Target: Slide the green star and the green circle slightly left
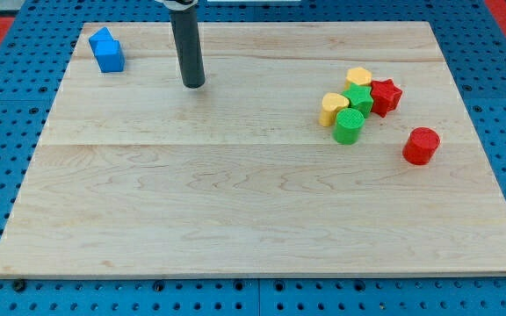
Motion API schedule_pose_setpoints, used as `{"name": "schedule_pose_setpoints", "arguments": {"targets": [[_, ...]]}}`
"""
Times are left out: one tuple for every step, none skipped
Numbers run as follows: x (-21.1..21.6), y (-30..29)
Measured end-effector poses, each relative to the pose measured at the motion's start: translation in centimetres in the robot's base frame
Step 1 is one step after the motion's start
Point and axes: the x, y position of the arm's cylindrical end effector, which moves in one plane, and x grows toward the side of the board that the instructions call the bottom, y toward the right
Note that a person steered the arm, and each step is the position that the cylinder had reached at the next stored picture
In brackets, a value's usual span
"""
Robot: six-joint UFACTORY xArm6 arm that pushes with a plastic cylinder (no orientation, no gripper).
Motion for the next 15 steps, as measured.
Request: {"name": "schedule_pose_setpoints", "arguments": {"targets": [[-0.5,0.0],[-1.5,0.0],[-3.7,0.7],[-4.9,4.1],[-5.9,12.1],[-6.3,19.5],[-0.8,22.1],[2.6,20.2],[4.0,21.7],[2.1,23.5],[1.6,25.5],[3.7,25.6],[7.1,24.9],[8.5,25.0],[8.8,30.1]]}}
